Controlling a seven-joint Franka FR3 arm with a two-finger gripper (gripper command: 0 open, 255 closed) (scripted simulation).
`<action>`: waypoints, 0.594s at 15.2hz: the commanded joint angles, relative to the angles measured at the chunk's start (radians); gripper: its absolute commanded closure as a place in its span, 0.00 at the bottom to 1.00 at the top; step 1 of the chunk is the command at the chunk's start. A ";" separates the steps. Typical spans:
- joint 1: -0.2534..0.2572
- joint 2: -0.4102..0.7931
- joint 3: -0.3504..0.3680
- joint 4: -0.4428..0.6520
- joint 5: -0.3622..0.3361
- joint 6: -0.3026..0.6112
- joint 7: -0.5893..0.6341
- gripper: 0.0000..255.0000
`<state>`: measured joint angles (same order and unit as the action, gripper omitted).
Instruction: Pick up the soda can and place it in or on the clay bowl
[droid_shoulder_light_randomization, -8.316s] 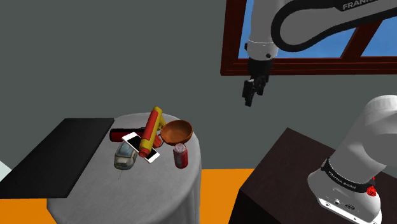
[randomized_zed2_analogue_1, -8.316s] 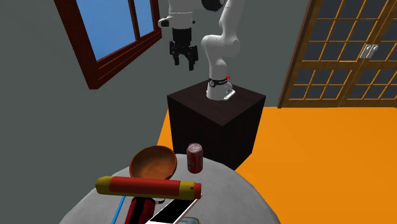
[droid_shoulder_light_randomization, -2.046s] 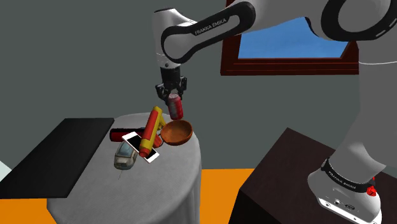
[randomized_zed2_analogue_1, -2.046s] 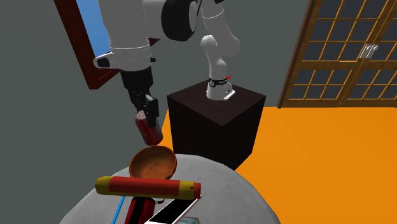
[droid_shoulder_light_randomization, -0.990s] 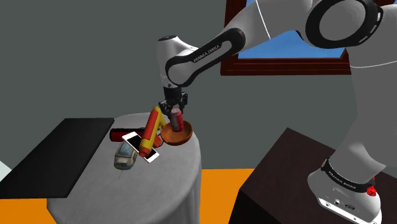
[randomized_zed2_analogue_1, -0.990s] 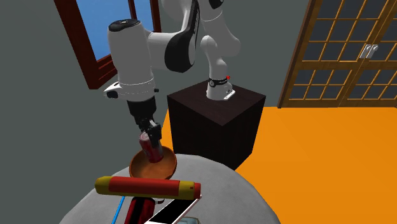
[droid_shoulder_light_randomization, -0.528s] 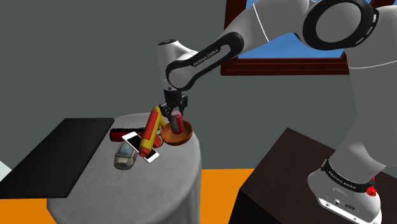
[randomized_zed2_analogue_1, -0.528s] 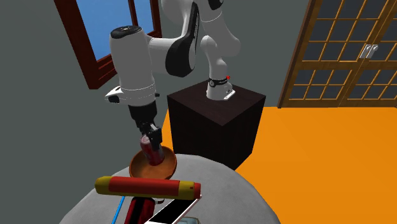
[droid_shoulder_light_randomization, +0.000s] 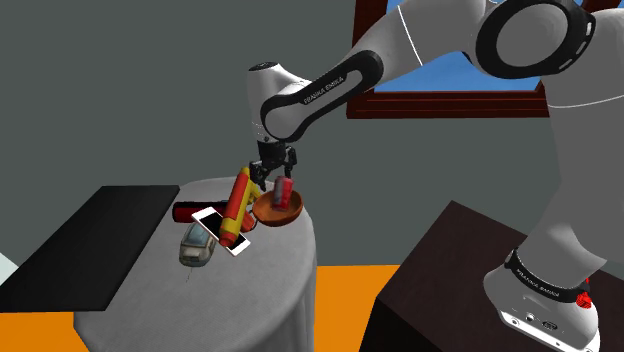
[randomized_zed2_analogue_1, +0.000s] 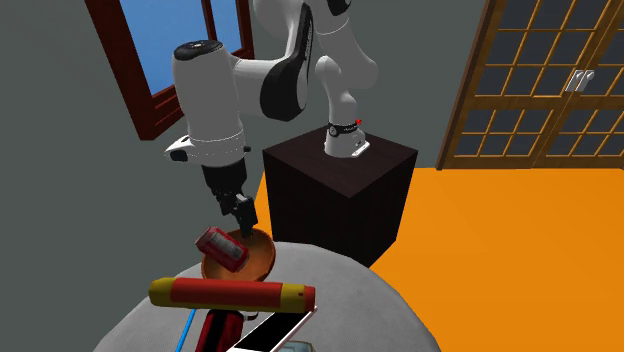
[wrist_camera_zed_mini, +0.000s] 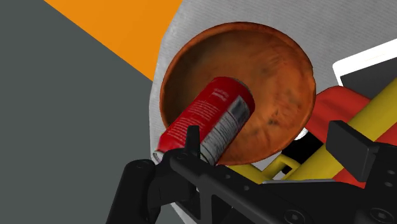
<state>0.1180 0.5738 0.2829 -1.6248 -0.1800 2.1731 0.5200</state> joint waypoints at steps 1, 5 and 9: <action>-0.002 -0.017 0.004 0.009 0.006 -0.025 -0.003 0.00; -0.007 -0.059 0.012 0.041 0.020 -0.098 -0.012 0.00; -0.007 -0.059 0.012 0.041 0.020 -0.098 -0.012 0.00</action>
<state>0.1111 0.5154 0.2950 -1.5845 -0.1599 2.0766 0.5073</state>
